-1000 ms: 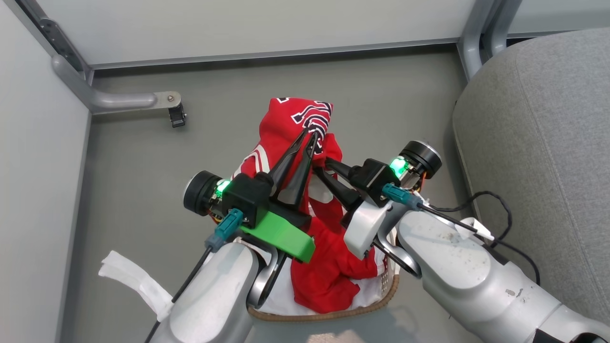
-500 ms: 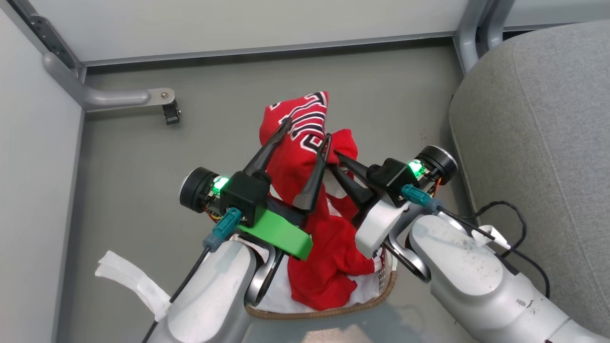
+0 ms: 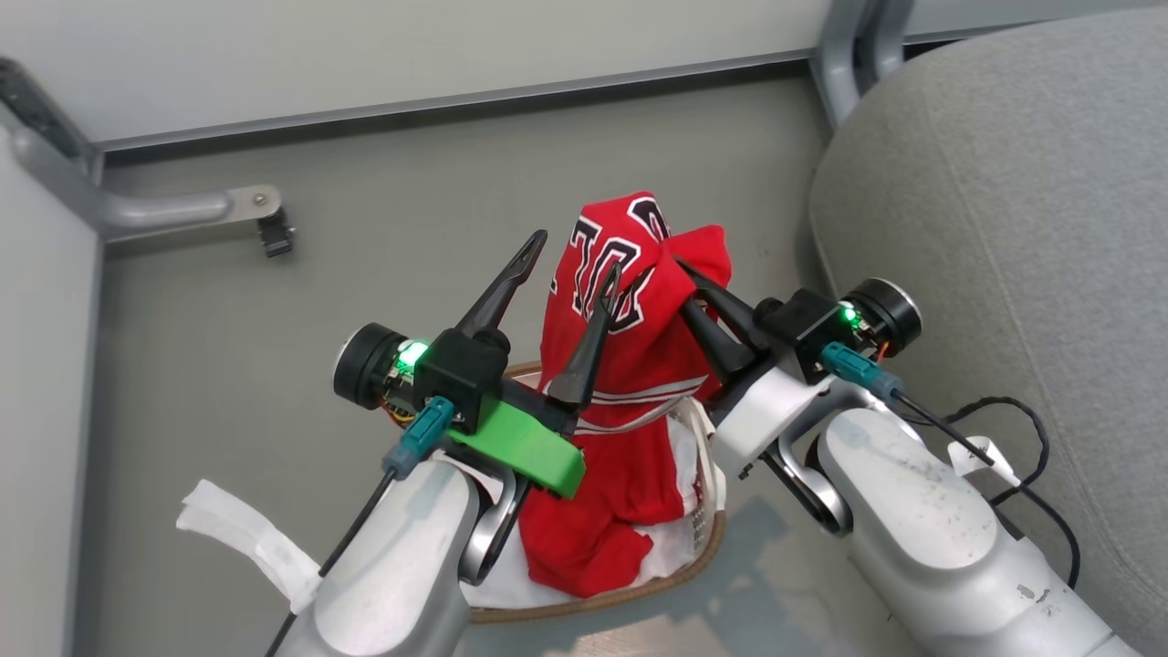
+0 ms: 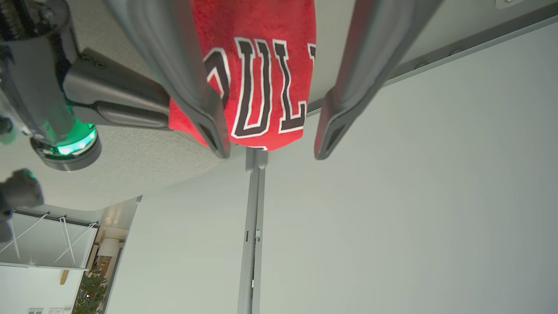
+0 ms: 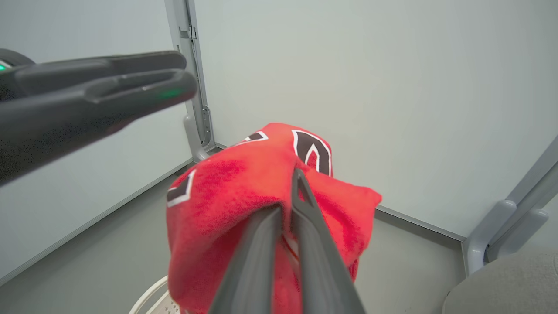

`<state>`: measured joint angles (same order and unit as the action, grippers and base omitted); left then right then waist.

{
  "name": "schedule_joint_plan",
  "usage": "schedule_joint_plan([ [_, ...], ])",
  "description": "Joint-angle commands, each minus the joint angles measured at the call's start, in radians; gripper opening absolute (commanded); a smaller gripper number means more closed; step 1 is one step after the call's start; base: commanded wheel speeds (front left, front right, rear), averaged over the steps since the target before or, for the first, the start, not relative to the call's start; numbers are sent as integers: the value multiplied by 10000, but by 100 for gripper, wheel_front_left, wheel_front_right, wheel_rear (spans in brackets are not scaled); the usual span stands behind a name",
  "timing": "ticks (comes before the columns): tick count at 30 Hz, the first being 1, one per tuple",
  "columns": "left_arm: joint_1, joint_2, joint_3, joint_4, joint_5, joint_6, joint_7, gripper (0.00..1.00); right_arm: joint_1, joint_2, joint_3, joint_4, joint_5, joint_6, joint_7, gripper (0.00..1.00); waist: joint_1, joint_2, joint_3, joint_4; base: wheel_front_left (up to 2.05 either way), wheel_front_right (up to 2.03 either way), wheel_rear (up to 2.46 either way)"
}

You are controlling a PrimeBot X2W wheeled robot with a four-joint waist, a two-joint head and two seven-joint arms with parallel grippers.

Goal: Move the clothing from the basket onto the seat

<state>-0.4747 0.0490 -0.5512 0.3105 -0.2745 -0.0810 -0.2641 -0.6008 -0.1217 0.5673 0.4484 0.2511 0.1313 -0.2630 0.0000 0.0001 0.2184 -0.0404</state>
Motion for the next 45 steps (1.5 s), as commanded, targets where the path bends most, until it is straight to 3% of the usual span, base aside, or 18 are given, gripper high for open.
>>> schedule_joint_plan([
  [1, 100, 36, 86, 60, 147, -42, -5, 100, 141, -22, -108, -113, -63, -12, -21, 0, 0, -1, 56, -551, 0, 0, 0],
  [15, 7, 133, 398, 384, 611, -330, -3, 100, 760, 69, -1080, -744, -61, -10, -21, 0, 0, -1, 408, -3171, 0, 0, 0],
  [24, -25, 194, 452, 604, 721, -424, -3, 100, 853, 136, -1303, -919, -133, -10, -21, 0, 0, -1, 545, -4308, 0, 0, 0],
  [35, -220, 237, 360, 924, 822, -467, -3, 100, 610, 68, -2166, -956, -359, -10, -22, 0, 0, -1, 913, -5011, 0, 0, 0],
  [45, -621, 432, -97, 1415, 890, -496, -3, 100, -991, -645, -3686, -308, -1084, -12, -21, 0, 0, -1, 1850, -4810, 0, 0, 0],
])
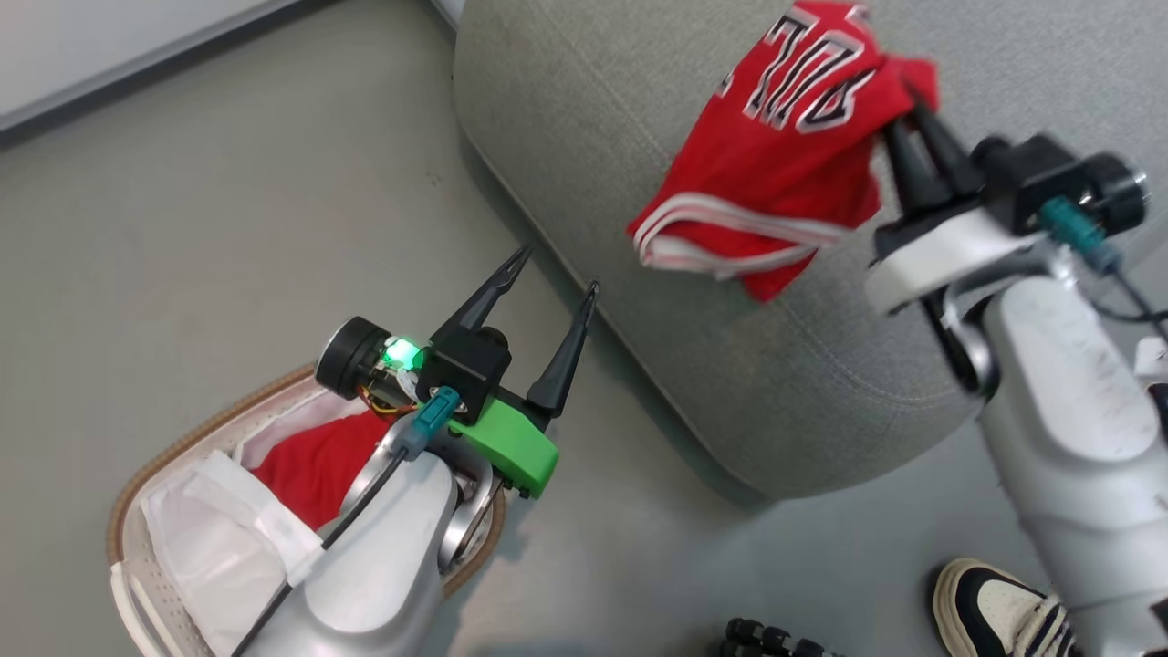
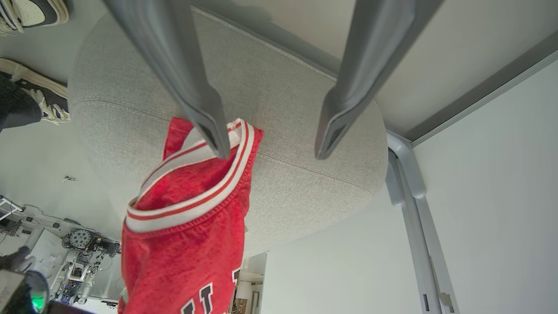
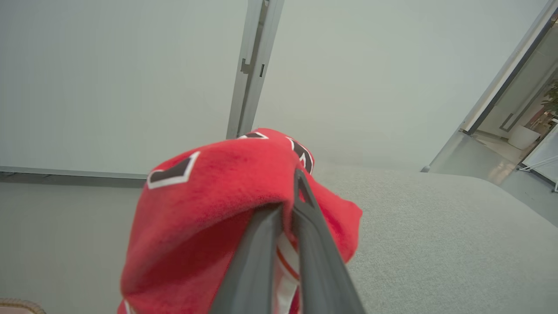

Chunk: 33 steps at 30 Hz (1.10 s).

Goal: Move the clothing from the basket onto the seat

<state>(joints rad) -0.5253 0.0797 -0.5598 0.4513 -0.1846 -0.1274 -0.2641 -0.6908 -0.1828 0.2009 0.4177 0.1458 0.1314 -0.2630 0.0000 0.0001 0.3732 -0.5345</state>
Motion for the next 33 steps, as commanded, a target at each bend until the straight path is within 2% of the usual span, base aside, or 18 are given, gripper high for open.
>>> schedule_joint_plan([
  [1, -176, 152, -86, 86, -19, -36, -3, 100, -374, -192, -169, 127, -140, -14, -22, 0, 0, -1, 421, 191, 0, 0, 0],
  [13, -807, 498, -471, 318, -159, -50, -3, 100, -3156, -1673, -1059, 1908, -704, -14, -21, 0, 0, -1, 1544, 755, 0, 0, 0],
  [20, -1307, 704, -630, 322, -96, -51, 52, 100, -4379, -2130, -1939, 3063, -1107, -14, -22, 0, 0, -1, 2281, 1103, 0, 0, 0],
  [27, -1618, 820, -728, 310, -130, -45, 141, 100, -4705, -2087, -2764, 3877, -1509, -14, -21, 0, 0, -1, 2795, 1399, 0, 0, 0],
  [33, -1722, 851, -724, 365, -178, 24, 116, 100, -3877, -1679, -3303, 4291, -1747, -14, -21, 0, 0, -1, 2969, 1545, 0, 0, 0],
])
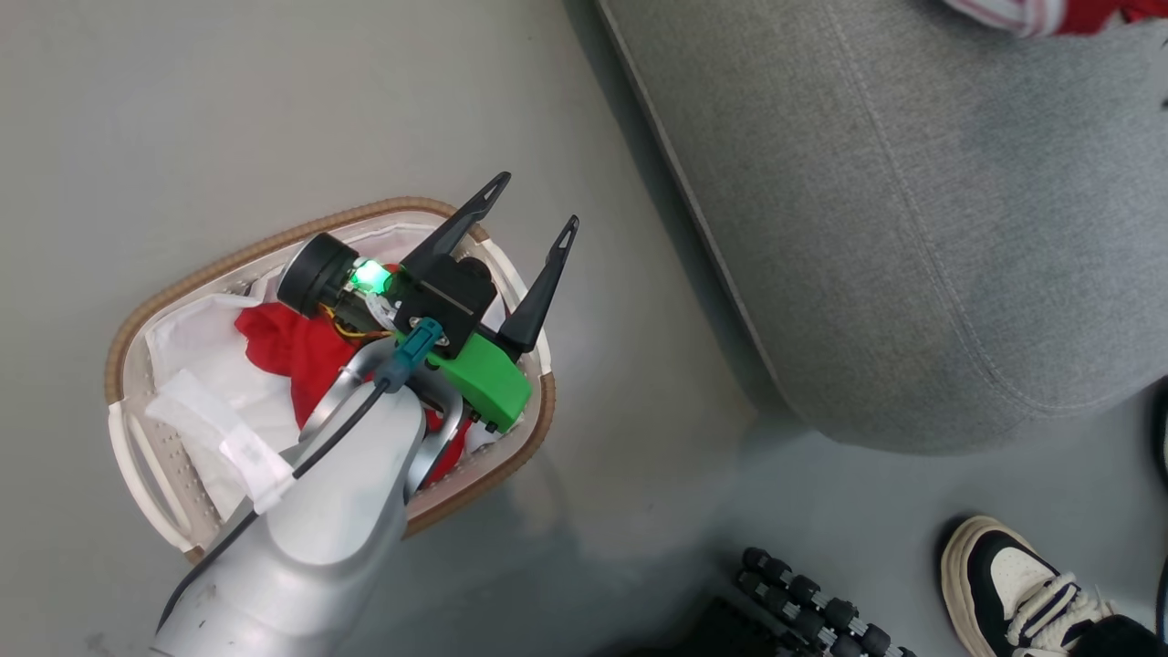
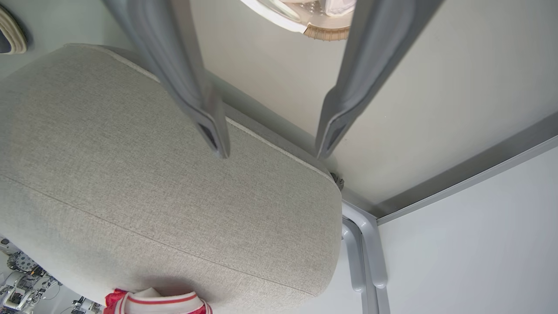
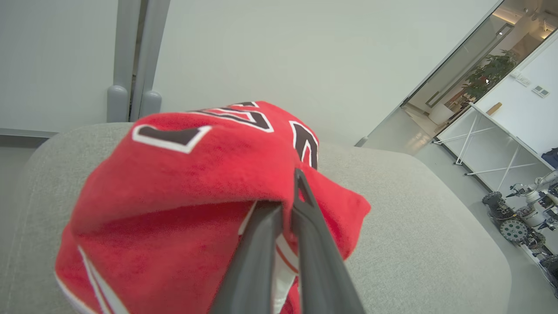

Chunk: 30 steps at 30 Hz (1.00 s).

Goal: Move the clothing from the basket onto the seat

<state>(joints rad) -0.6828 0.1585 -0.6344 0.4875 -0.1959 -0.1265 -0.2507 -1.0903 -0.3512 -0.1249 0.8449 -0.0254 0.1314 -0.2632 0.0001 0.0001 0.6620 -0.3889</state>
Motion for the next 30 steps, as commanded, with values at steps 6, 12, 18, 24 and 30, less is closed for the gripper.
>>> schedule_joint_plan([
  [6, -54, 141, 128, 112, -202, 135, -60, 100, 1310, 550, -580, -44, 60, -14, -19, 36, -1, -1, -105, 27, 0, 0, 0],
  [12, 120, 160, 287, 262, -316, 282, -114, 100, 2398, 873, -1053, -278, 255, -14, -19, 100, -1, -1, -523, 41, 0, 0, 0],
  [18, 434, 216, 566, 474, -491, 518, -140, 100, 3434, 900, -942, -588, 261, -14, -19, 100, -1, -1, -1118, 154, 0, 0, 0],
  [24, 926, 205, 1081, 89, -560, 706, -144, 100, 4237, 1045, -456, -1135, 514, -14, -19, 100, -1, -1, -1691, 499, 0, 0, 0],
  [30, 1588, 73, 1729, -350, -504, 831, -135, 100, 4686, 1188, 340, -1700, 872, -14, -19, 100, -1, -1, -2122, 1051, 0, 0, 0],
])
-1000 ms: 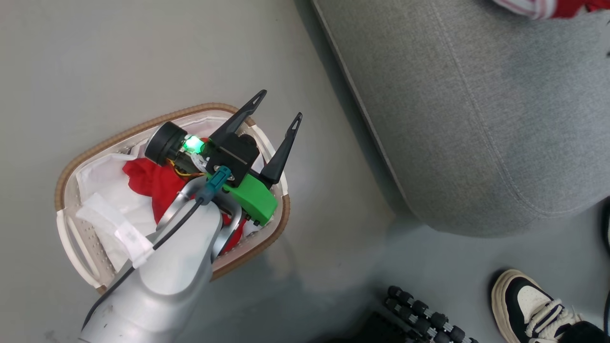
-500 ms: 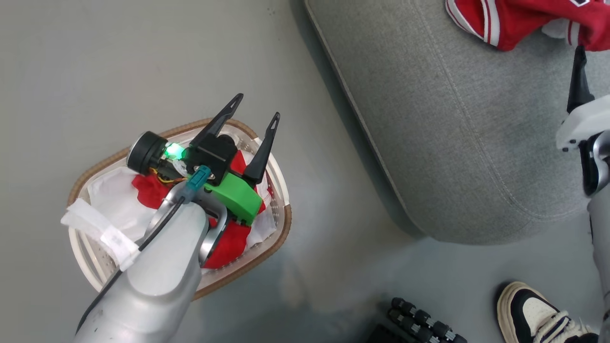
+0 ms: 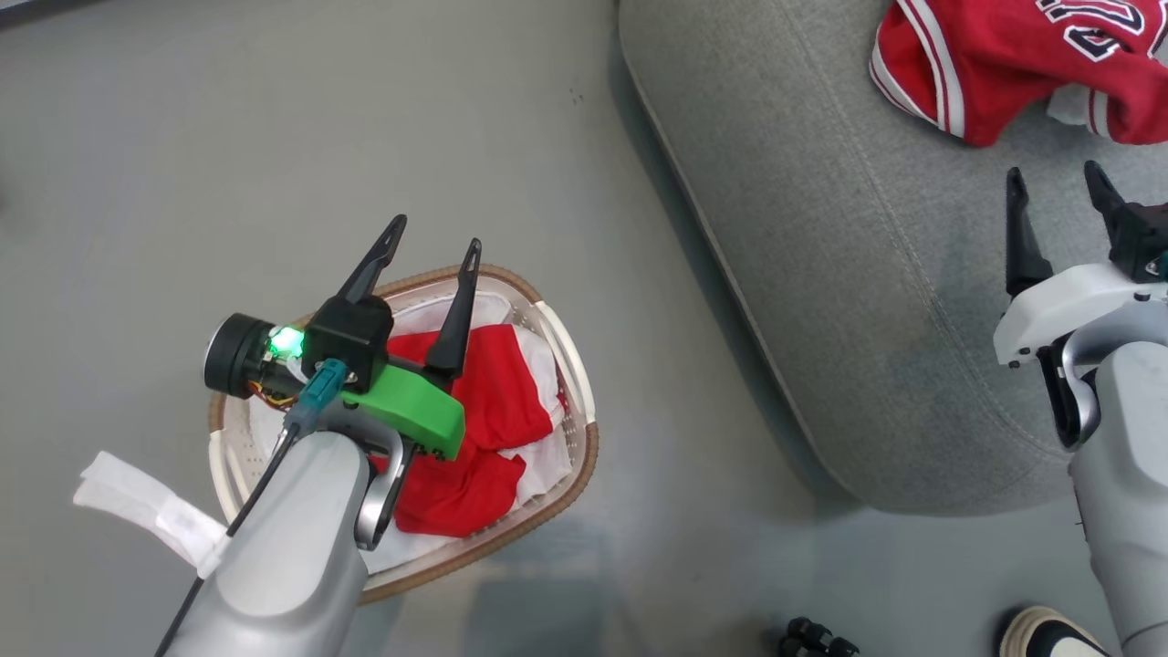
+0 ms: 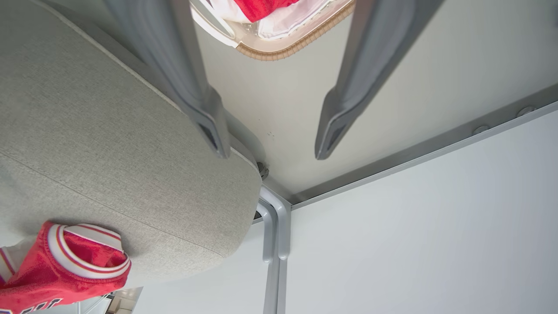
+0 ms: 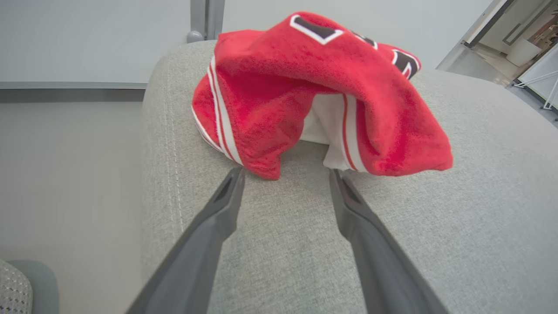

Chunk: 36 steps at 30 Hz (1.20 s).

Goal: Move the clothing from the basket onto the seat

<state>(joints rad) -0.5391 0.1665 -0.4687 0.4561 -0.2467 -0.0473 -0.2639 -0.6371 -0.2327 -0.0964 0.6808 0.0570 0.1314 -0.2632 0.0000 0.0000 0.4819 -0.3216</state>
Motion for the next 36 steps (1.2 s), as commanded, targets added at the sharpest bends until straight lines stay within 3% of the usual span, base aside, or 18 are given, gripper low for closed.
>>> schedule_joint_plan([
  [1, 247, -29, 163, -78, 24, 47, -3, 100, 211, 37, 170, -119, 87, -14, -19, 100, 0, 0, -378, 470, 0, 0, 0],
  [18, 1717, -543, 2405, -766, 730, 277, -5, 100, 453, 385, 1501, -993, 392, -14, -19, 100, 0, 0, -1446, 2283, 0, 0, 0],
  [36, 3109, -1056, 4268, -1170, 1213, 100, -5, 100, 1641, 892, 1566, -1767, 568, -14, -19, 100, 0, 0, -2488, 2832, 0, 0, 0],
])
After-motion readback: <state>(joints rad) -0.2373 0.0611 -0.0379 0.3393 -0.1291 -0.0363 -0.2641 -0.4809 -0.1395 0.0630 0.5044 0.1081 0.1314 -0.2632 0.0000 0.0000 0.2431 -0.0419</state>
